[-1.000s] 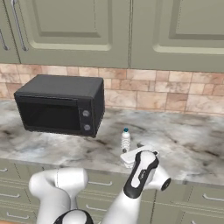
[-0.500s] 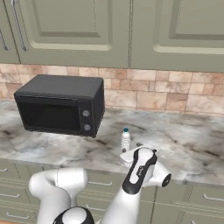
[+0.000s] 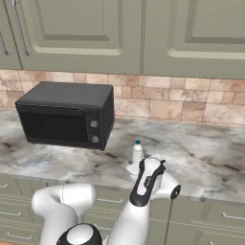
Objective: Take the bottled waters from the counter and place them in the freezer to freeze. Close the freezer door after placing the bottles.
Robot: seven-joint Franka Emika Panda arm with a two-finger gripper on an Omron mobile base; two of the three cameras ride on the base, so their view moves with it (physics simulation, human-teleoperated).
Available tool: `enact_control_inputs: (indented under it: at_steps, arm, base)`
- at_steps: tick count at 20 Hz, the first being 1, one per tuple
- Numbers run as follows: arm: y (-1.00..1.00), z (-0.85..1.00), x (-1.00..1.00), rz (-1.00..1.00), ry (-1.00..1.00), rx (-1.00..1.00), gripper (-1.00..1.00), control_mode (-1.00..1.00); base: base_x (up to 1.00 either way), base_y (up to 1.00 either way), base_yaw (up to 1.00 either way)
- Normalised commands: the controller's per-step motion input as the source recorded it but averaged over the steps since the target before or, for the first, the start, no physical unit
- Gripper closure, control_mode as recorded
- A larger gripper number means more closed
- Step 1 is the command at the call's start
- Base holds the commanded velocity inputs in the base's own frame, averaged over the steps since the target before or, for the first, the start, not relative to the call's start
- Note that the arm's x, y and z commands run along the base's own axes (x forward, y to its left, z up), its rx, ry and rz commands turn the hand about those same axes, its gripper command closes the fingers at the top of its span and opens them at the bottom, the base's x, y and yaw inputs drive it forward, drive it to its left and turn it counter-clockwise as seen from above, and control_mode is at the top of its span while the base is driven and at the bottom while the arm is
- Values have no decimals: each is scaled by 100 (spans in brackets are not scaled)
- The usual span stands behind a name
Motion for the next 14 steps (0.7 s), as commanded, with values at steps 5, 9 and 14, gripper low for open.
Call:
enact_control_inputs:
  at_steps: [5,9,14]
  arm:
    - [0,0,19,0,0,0,-100,-100]
    - [0,0,8,0,0,0,-100,-100]
    - [0,0,6,0,1,0,-100,-100]
  base:
    - [0,0,0]
    - [0,0,0]
    - [0,0,0]
